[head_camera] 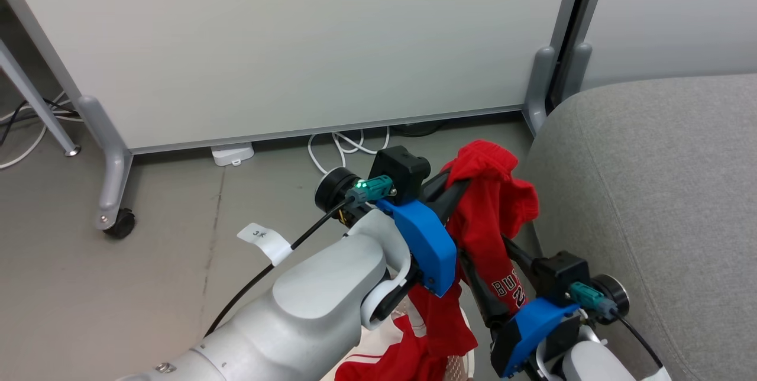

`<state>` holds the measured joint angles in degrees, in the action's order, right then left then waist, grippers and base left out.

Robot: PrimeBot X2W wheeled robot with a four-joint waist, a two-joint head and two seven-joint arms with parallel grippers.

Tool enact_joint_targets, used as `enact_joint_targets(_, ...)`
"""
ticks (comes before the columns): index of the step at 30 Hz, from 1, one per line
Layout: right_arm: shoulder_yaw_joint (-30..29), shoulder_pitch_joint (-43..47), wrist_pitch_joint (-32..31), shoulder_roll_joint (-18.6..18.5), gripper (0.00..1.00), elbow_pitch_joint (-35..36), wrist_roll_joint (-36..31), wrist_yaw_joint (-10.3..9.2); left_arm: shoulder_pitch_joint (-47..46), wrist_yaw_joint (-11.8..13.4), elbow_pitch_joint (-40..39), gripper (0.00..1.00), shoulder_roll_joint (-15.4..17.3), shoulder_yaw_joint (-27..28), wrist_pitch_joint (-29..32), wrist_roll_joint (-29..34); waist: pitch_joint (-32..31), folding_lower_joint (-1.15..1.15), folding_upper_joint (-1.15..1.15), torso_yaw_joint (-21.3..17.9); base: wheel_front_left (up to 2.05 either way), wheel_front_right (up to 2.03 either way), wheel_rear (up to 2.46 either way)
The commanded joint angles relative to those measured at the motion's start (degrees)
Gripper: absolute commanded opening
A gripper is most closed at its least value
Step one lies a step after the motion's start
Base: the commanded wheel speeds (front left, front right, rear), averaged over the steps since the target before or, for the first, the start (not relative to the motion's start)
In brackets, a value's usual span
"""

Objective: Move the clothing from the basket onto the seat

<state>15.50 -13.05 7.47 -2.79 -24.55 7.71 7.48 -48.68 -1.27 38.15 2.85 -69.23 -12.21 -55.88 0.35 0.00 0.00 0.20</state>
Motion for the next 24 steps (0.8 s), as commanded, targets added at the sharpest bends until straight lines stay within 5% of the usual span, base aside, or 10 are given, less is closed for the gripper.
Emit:
enact_joint_targets(1,0.6,-1.3,-0.4,-0.2,1.00,-0.9,0.0,0.03,-1.3,0.2,-0.1,0.00,0.1,-0.3,-0.5,-0.6,0.0,0.00,0.00,0.1,0.00,0.00,0.00)
enact_joint_targets(10,2.9,-7.9,0.6,-0.2,1.00,-8.3,3.0,0.03,-2.3,0.7,-0.7,0.00,0.1,-2.5,-0.8,-2.6,0.1,0.00,0.00,0.2,0.00,0.00,0.00)
enact_joint_targets(11,3.1,-8.5,0.8,-0.2,0.49,-9.1,3.6,0.03,-2.4,0.7,-0.7,0.00,0.1,-2.6,-0.9,-2.7,0.0,0.00,0.00,0.2,0.00,0.00,0.00)
enact_joint_targets(12,3.4,-9.1,1.1,-0.2,0.18,-9.8,4.1,0.03,-2.4,0.7,-0.7,0.00,0.1,-2.7,-0.9,-2.8,0.0,0.00,0.00,0.1,0.00,0.00,0.00)
enact_joint_targets(13,3.6,-9.5,1.4,-0.2,0.00,-10.5,4.4,0.03,-2.5,0.7,-0.7,0.00,0.1,-2.8,-0.9,-3.0,0.0,0.00,0.00,0.1,0.00,0.00,0.00)
enact_joint_targets(24,5.7,-12.2,4.2,-0.2,0.00,-15.5,8.0,0.03,-3.0,0.9,0.8,0.00,0.1,-3.6,-1.2,-4.1,0.0,0.00,0.00,0.1,0.00,0.00,0.00)
